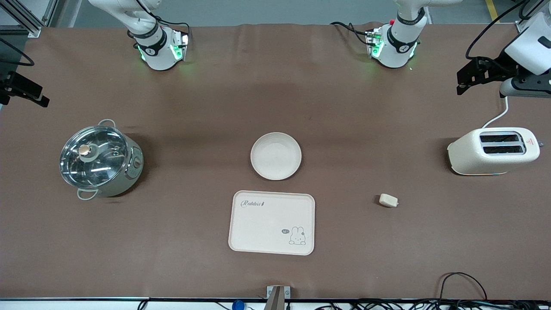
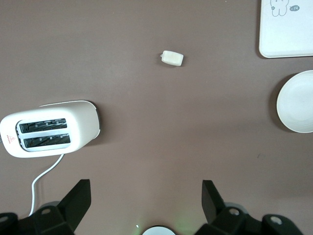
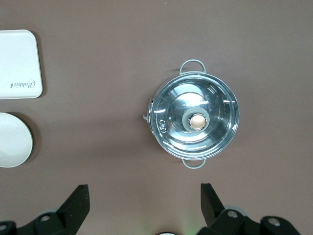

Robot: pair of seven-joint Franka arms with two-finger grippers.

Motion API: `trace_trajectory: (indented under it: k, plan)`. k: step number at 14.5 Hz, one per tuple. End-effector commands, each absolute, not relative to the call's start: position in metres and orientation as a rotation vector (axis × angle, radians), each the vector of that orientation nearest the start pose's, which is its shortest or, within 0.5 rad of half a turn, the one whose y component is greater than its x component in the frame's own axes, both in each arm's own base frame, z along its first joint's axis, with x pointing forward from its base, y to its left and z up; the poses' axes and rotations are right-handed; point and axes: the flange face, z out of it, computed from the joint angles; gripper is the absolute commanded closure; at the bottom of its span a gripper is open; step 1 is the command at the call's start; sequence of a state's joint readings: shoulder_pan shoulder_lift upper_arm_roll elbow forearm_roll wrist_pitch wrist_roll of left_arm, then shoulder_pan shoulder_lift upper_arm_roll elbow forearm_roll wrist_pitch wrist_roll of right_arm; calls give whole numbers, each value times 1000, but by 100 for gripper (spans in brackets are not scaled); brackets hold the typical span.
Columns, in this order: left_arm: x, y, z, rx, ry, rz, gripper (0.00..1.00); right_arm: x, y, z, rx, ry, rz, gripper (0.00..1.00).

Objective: Place bun in plate and plate on tray
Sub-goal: 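Reach the left gripper to the white bun while the right gripper moves out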

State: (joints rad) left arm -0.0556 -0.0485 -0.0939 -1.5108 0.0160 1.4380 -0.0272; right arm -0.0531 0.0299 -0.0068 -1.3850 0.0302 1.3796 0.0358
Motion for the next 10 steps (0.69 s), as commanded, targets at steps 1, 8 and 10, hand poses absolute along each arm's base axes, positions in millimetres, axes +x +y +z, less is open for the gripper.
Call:
trace_trajectory:
  k: [1,8,10]
  plan:
    - [518,-78,672,-3128,189,33,0,537,-24,680,-3091,151,54,0]
    - [569,-91,589,-3112,-27,241,0,531,-22,674,-3064,145,148,0]
    - [594,-104,548,-3097,-240,229,0,533,-15,663,-3030,128,177,0]
